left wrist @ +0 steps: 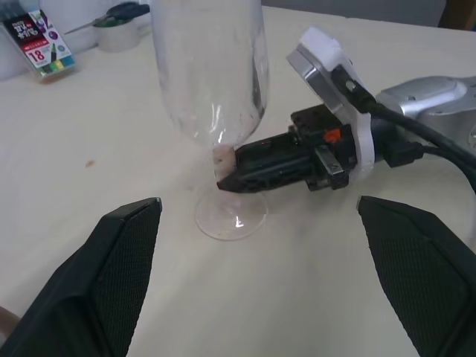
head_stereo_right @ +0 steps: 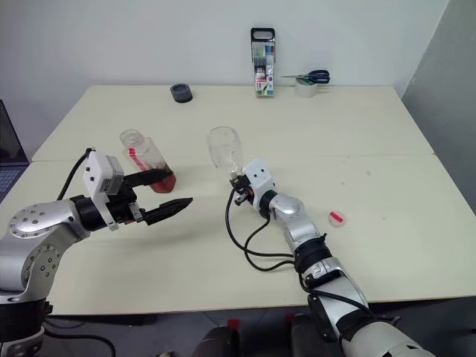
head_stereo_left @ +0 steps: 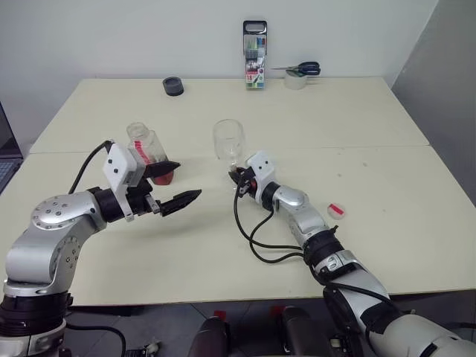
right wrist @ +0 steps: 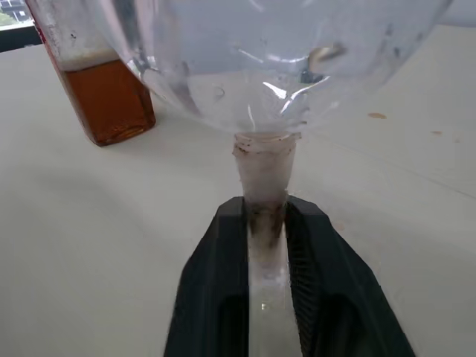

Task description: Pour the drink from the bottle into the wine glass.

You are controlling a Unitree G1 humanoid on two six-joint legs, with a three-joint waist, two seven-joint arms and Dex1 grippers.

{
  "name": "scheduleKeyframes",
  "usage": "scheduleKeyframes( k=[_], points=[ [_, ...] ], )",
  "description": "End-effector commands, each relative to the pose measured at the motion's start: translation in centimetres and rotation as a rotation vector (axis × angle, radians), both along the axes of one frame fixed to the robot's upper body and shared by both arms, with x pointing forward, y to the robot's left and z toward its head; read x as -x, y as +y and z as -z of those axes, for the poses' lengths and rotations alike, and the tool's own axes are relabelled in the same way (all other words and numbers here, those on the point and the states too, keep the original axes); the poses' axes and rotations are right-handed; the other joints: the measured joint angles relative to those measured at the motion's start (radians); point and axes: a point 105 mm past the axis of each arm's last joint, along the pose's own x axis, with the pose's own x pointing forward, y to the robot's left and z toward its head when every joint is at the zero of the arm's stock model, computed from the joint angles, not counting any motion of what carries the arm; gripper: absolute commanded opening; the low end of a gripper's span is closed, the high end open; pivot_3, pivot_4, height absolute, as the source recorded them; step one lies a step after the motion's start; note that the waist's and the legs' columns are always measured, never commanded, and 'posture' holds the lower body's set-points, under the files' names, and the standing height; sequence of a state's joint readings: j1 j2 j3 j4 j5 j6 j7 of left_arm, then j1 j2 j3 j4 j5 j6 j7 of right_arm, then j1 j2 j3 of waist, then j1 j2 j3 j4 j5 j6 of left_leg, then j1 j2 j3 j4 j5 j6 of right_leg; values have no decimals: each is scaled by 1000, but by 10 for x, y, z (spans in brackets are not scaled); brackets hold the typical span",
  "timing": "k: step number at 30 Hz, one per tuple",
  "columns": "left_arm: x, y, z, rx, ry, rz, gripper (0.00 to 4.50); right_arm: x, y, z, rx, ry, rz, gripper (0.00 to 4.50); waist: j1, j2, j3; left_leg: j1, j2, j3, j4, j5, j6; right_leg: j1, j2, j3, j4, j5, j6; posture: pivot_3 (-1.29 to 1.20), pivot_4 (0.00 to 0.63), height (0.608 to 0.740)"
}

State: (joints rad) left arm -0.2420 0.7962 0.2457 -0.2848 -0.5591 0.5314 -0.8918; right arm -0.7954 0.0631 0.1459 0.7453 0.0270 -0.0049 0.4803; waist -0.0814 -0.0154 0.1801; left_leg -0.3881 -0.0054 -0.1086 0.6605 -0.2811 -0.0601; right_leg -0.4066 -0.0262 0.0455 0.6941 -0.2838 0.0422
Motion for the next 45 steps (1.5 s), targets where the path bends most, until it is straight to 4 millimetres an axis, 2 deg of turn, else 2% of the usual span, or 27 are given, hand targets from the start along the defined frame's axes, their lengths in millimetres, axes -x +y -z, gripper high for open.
scheduleKeyframes(
  k=[1,8,15,25,30,33,38,42,45],
  points=[
    [3,-6,-15,7,-55,22,4500,1,0,-5,-21,-8,-5,2096,-1,0,0,0,0,0,0,0,0,0,0,0,0,0,0,0,150,740],
    [1,-10,-21,14,-70,17,4500,1,-2,-6,-21,-8,-8,4478,-2,0,0,0,0,0,0,0,0,0,0,0,0,0,0,0,150,740],
    [1,-12,-25,23,-88,3,4500,5,-6,-2,-18,1,-17,4478,-2,0,0,0,0,0,0,0,0,0,0,0,-1,0,0,0,150,740],
    [-1,-10,-28,58,-108,-32,4500,21,-25,5,49,-13,-35,4478,-1,0,0,0,0,0,0,0,0,0,0,0,-1,0,0,0,150,740],
    [-1,-11,-24,71,-103,-42,4500,38,-39,9,113,-6,-75,4478,0,0,0,-1,0,0,0,0,0,0,0,0,-1,0,0,0,150,740],
    [-1,-6,-6,37,-94,-90,4500,65,-45,7,183,-22,-197,4478,2,0,0,-1,0,0,0,0,0,0,-1,0,-3,0,0,0,150,740],
    [1,6,28,53,-62,-218,4500,94,-62,-6,243,-40,-304,4478,7,0,0,-3,0,0,0,0,0,0,-1,0,-6,0,0,0,150,740],
    [5,17,56,60,-38,-339,4500,105,-74,-27,233,-75,-317,4478,15,0,0,-2,0,0,0,0,0,1,-1,-1,-7,0,0,0,150,740],
    [6,28,69,51,-56,-443,4500,110,-79,-39,214,-95,-319,4478,26,-1,0,-2,0,0,0,0,0,2,-1,-1,-8,0,0,0,150,740]
  ],
)
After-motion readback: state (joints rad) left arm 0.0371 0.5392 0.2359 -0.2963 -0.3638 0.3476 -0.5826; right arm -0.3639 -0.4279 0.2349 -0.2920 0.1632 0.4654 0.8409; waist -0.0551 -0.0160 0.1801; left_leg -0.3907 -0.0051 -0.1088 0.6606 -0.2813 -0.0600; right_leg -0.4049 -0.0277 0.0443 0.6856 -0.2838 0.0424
